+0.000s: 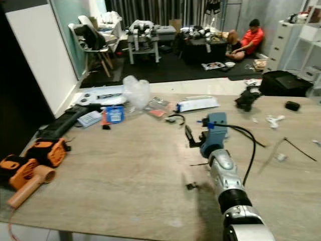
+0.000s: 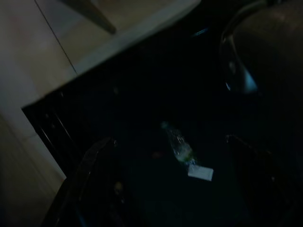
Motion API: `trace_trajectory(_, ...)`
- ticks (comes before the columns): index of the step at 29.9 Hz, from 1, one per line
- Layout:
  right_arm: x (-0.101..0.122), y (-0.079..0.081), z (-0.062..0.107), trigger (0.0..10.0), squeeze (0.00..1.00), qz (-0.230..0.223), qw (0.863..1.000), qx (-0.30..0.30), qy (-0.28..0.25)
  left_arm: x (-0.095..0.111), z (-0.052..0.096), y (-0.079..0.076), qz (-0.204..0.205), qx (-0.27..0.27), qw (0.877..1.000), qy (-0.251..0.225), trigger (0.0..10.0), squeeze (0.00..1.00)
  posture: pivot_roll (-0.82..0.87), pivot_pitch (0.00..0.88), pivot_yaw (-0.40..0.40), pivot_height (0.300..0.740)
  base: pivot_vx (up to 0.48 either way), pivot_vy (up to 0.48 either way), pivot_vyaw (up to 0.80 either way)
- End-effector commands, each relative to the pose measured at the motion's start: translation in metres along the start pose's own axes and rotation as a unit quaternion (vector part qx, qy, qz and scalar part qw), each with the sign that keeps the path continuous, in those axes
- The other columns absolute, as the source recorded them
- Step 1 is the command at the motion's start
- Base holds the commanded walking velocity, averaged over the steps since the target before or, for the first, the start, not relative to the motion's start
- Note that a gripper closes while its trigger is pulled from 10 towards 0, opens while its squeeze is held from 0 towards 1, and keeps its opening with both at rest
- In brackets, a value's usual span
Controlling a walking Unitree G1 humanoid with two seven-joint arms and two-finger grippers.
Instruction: Picking trash to rubbish bin
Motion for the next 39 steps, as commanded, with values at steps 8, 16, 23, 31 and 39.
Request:
trace_trajectory(8,-0.006,-0.007,0.001,10.0,0.00,0.016,0.999,-0.027,0.016,-0.006,0.000,-0.003,0.005,-0.004,1.000,0.004,10.0,0.00,-0.06,0.103,0.017,0.740,0.000,0.000,0.00)
trace_trajectory(16,-0.003,-0.034,0.001,10.0,0.00,0.025,0.997,-0.072,0.024,-0.012,0.001,-0.004,0.000,-0.009,1.000,0.012,10.0,0.00,-0.05,0.121,0.021,0.740,0.000,-0.058,0.00)
trace_trajectory(23,0.002,-0.034,0.000,10.0,0.00,0.023,0.997,-0.076,0.015,-0.015,0.001,-0.002,0.000,-0.006,1.000,0.013,10.0,0.00,-0.05,0.120,0.025,0.740,0.000,-0.464,0.00)
trace_trajectory(31,-0.002,-0.027,0.000,10.0,0.00,0.021,0.997,-0.071,0.018,-0.008,0.001,0.002,0.001,0.003,1.000,0.005,10.0,0.00,-0.05,0.122,0.026,0.740,0.000,-0.049,0.00)
trace_trajectory(39,0.000,-0.029,-0.001,10.0,0.00,0.023,0.997,-0.071,0.017,-0.011,0.001,0.001,-0.001,0.004,1.000,0.009,10.0,0.00,-0.06,0.118,0.022,0.740,0.000,0.000,0.00)
Point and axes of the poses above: a point about 5 cm out from each wrist's last joint towards the gripper, its own z axis pointing back from the gripper into the wrist, its own x axis along the axis of the wrist's last joint, y = z × x, the point moved 4 cm from there along -z, pointing out of the wrist towards the gripper, and after that the axes turned 14 degrees about z, right-handed, at the moved point
